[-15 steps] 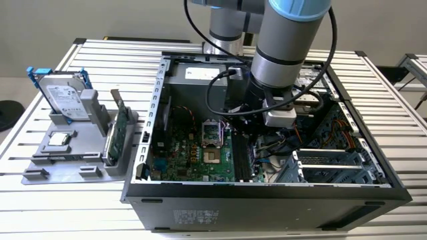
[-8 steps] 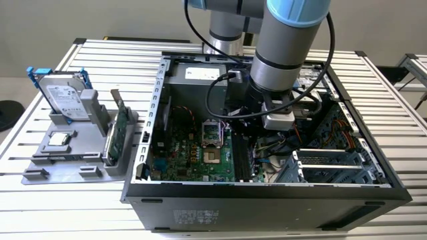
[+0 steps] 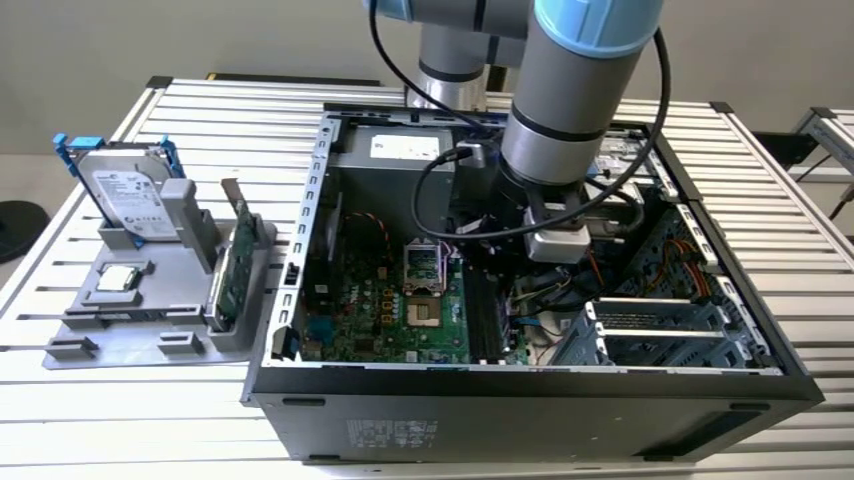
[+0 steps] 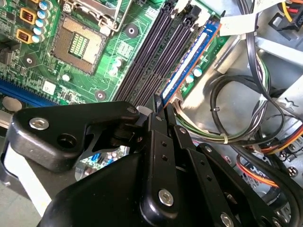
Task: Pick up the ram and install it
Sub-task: 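Insert the ram into the slot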
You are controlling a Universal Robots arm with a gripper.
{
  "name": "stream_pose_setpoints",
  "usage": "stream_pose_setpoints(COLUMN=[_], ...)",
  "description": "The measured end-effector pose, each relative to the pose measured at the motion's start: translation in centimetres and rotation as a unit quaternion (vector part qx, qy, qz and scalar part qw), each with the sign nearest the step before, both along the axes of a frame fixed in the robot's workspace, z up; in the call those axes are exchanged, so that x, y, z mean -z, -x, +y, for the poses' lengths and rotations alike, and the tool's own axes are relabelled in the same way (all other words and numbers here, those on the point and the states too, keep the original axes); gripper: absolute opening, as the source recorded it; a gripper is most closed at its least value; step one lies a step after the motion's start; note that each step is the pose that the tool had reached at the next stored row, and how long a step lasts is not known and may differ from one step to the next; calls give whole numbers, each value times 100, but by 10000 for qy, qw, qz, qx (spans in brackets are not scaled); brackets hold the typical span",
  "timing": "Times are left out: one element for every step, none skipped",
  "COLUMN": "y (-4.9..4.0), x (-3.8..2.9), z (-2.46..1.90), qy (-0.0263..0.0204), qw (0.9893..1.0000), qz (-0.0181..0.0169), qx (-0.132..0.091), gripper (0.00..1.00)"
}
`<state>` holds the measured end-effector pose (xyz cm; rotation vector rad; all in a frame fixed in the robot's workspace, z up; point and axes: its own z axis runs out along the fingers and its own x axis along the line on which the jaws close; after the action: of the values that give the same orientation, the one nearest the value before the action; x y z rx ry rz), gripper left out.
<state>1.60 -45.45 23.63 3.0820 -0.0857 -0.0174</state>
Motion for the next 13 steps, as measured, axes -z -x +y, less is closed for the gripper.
stream_pose_setpoints(y=[0, 0, -1, -2, -3, -3, -4, -4, -4, -5, -5, -5, -5], x=[8, 15, 23, 34, 45, 55, 60, 63, 66, 68, 69, 70, 71], z=[-2, -4, -5, -6, -6, -6, -8, -9, -11, -13, -19, -27, -37], qy=[0, 1, 1, 1, 1, 1, 2, 2, 3, 5, 7, 8, 8], qw=[10000, 10000, 10000, 10000, 10000, 10000, 10000, 10000, 10000, 10000, 10000, 10000, 10000], qz=[0, 0, -1, -2, -4, -6, -6, -6, -6, -6, -6, -6, -6], qx=[0, 0, 0, 0, 0, 1, 1, 2, 4, 4, 4, 4, 5], gripper=[0, 0, 0, 0, 0, 0, 0, 0, 0, 0, 0, 0, 0])
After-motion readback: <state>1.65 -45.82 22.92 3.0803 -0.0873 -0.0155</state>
